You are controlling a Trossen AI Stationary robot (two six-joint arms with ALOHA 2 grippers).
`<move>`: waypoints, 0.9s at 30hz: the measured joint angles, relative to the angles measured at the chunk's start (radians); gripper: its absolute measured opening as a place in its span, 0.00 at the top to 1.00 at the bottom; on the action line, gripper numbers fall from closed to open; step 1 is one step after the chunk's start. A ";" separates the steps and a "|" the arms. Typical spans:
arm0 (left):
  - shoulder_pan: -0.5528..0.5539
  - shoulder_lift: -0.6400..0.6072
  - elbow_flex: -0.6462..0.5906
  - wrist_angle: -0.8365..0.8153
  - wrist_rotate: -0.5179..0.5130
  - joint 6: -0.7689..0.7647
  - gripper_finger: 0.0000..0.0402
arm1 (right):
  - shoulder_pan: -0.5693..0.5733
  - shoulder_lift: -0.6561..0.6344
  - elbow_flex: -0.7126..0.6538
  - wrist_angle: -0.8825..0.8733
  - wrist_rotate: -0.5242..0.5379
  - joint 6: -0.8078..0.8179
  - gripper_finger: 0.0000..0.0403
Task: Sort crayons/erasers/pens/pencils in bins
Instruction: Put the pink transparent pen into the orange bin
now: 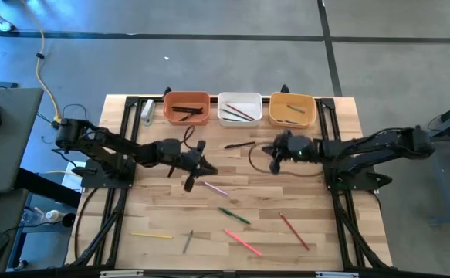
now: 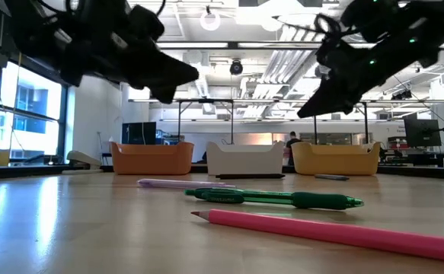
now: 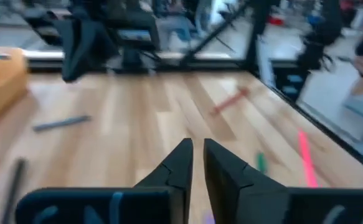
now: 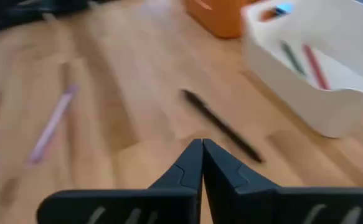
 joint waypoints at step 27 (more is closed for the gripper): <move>-0.191 0.025 0.235 -0.906 -0.335 0.023 0.84 | 0.205 0.000 -0.021 0.078 0.199 0.030 1.00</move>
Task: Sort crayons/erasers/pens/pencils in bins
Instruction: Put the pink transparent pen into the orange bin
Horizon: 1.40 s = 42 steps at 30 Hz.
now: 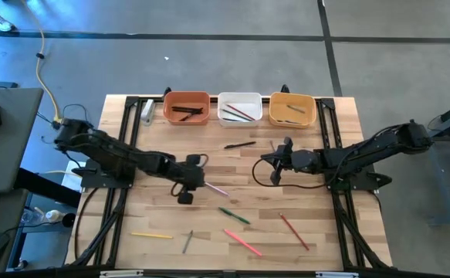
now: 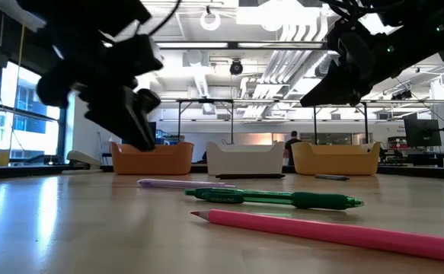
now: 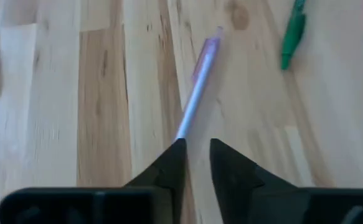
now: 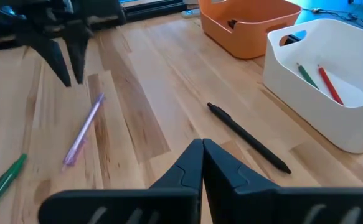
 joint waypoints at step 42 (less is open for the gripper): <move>0.107 0.079 0.173 -0.156 -0.053 0.190 0.96 | 0.026 0.001 0.000 -0.029 -0.001 -0.005 1.00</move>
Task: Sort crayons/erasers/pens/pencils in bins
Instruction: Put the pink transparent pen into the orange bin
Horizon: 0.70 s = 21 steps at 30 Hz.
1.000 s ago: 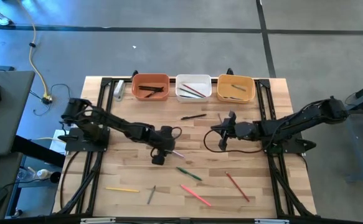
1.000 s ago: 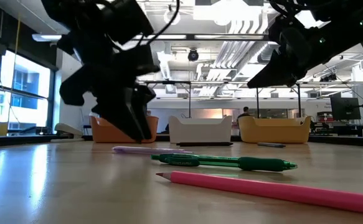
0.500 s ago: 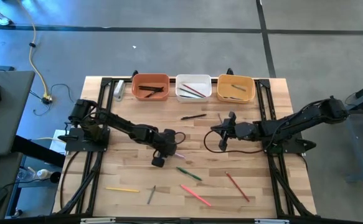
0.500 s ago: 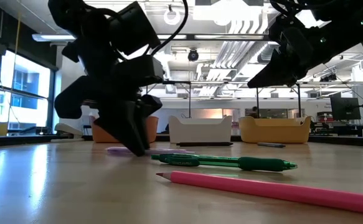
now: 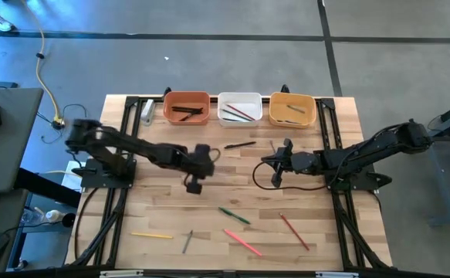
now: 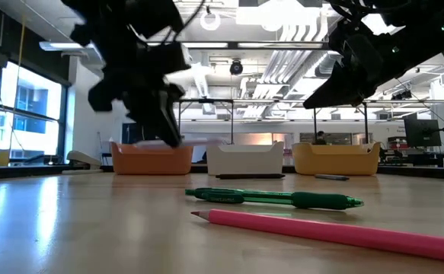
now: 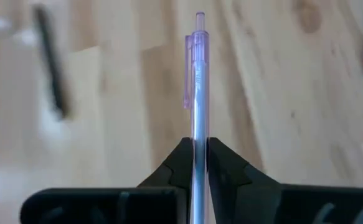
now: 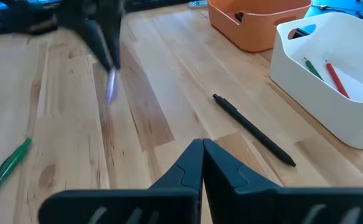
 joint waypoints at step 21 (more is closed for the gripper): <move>0.601 -0.202 0.001 0.144 -0.235 0.126 0.96 | 0.000 0.000 0.000 -0.003 0.000 0.001 1.00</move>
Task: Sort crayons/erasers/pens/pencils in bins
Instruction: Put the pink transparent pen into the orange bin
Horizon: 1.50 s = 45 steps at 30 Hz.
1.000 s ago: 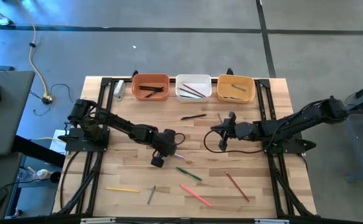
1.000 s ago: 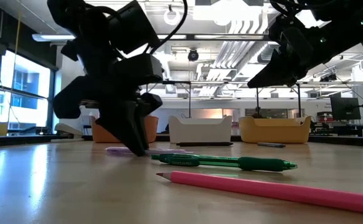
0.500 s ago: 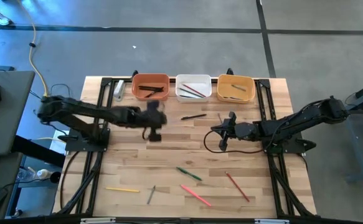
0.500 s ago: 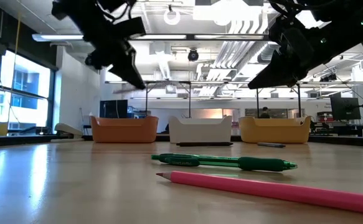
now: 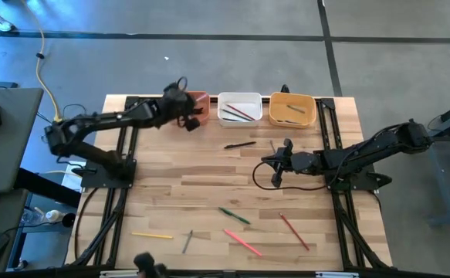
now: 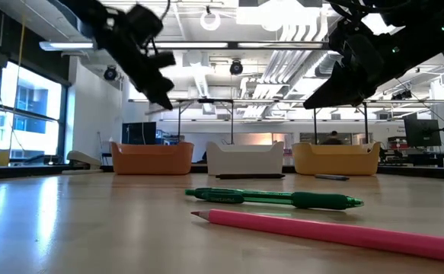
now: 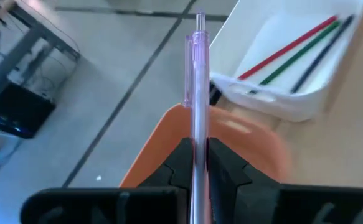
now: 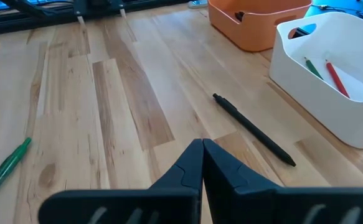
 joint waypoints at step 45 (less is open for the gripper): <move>0.258 0.343 -0.004 0.092 0.199 -0.018 0.93 | 0.000 0.000 0.000 0.000 0.000 -0.008 1.00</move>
